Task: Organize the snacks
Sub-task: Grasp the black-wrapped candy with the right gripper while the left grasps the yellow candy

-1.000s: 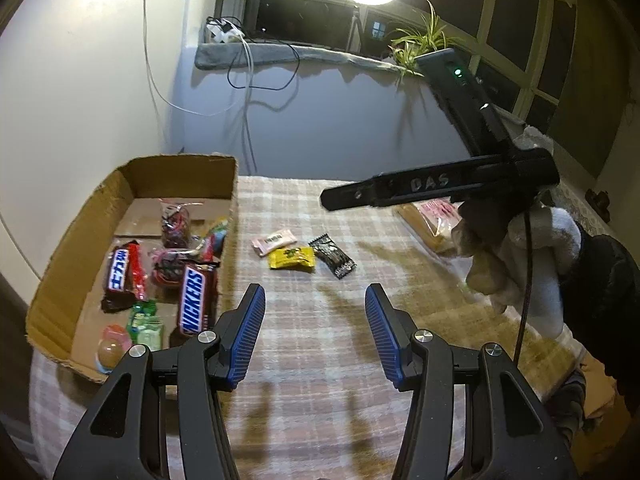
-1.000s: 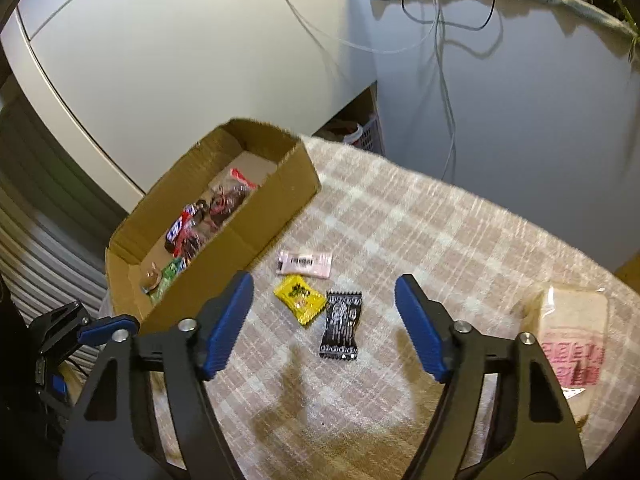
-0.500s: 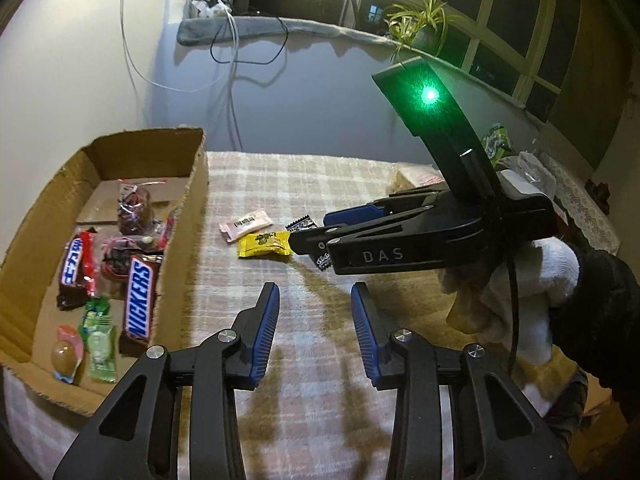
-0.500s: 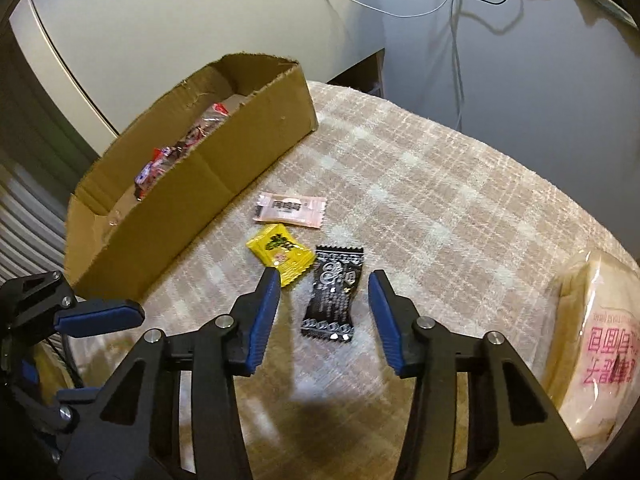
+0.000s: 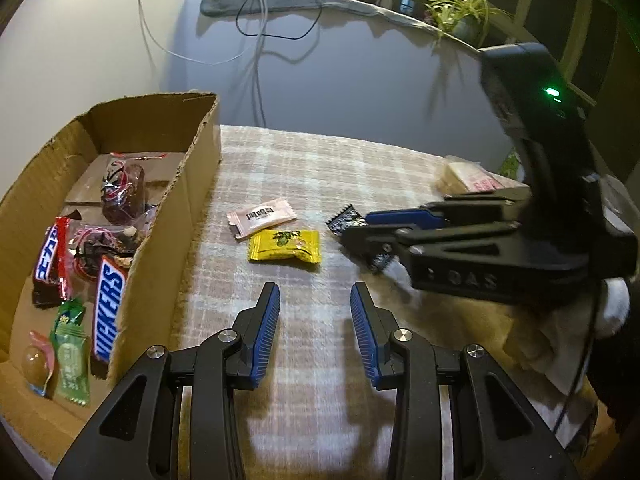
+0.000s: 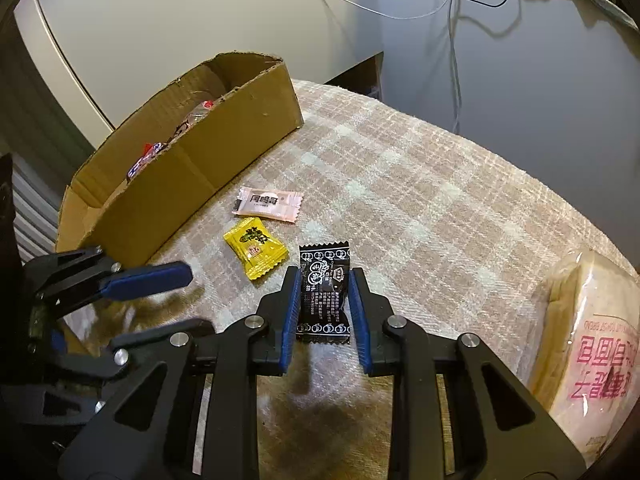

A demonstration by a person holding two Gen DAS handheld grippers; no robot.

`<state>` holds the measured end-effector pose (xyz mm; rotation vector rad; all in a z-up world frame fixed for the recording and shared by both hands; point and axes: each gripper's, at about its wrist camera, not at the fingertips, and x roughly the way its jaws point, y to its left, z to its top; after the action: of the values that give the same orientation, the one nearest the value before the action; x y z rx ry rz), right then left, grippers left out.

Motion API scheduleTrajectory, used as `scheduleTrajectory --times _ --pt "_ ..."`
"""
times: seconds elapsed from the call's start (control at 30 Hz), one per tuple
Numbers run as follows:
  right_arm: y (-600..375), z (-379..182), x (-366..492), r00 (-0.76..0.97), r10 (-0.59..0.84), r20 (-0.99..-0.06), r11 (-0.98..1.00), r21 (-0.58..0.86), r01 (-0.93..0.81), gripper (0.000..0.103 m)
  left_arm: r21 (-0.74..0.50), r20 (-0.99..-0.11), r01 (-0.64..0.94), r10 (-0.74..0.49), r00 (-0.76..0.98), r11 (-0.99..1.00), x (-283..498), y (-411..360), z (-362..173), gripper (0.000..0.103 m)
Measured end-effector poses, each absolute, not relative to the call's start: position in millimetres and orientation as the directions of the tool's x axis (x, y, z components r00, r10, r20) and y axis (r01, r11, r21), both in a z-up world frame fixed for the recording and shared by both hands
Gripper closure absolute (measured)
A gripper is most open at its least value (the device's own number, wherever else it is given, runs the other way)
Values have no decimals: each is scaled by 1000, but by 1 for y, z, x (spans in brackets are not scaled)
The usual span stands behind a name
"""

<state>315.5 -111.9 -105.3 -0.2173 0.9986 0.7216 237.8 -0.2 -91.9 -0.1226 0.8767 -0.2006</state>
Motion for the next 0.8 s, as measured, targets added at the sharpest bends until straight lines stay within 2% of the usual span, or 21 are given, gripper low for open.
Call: scheduleTrajectory --times 0.13,0.2,0.4,0.8 --pt "-121 -105 311 351 435 -829 768 138 -625 78 -185 -754 106 -210 622 977 245 -4 -95 67" --pt "-127 -106 308 354 436 -827 772 141 -620 78 -181 -763 84 -194 617 980 252 -6 -99 64" --pt "-142 -105 299 354 462 -813 769 169 -617 78 -157 -776 22 -137 616 987 266 -10 -103 46" --pt "-149 -106 298 353 517 -780 744 204 -636 78 -76 -789 -6 -57 612 997 286 -19 -105 45"
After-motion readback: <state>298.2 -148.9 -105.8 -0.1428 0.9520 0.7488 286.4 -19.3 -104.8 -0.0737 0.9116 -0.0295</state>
